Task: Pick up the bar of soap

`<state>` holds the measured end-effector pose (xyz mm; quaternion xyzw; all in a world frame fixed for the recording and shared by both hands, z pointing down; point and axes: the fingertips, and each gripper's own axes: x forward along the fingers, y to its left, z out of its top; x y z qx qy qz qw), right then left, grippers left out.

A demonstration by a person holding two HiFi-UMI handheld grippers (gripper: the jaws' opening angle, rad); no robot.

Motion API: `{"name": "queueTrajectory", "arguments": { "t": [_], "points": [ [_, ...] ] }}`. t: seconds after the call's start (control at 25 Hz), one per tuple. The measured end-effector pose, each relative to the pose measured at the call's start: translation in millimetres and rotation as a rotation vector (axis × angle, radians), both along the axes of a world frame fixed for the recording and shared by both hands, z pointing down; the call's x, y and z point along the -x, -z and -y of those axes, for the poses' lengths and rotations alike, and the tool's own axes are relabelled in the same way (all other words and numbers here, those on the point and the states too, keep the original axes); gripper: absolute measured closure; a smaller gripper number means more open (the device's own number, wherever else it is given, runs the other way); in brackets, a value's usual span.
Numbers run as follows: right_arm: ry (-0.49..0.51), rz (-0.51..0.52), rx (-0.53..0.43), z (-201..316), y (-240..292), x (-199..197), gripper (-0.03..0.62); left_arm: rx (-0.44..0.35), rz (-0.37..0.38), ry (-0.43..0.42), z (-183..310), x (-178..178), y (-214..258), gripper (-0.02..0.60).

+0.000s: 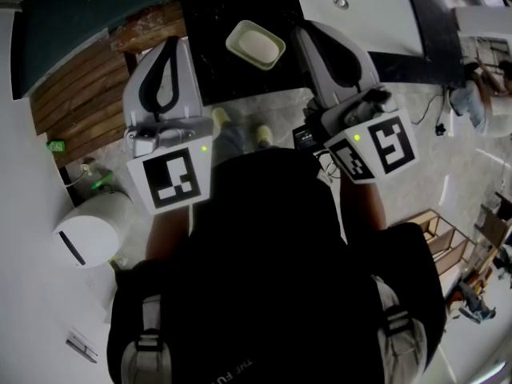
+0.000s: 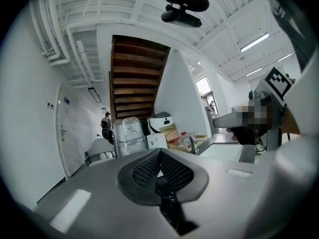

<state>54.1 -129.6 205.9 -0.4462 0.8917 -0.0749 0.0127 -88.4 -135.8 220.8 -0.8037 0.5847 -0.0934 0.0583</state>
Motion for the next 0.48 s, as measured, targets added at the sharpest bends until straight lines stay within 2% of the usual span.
{"name": "queueTrajectory", "arguments": {
  "t": [0.48],
  "points": [
    [-0.028, -0.033, 0.003, 40.0, 2.2, 35.7, 0.582, -0.002, -0.024, -0.029, 45.2, 34.0, 0.5, 0.581]
  ]
}}
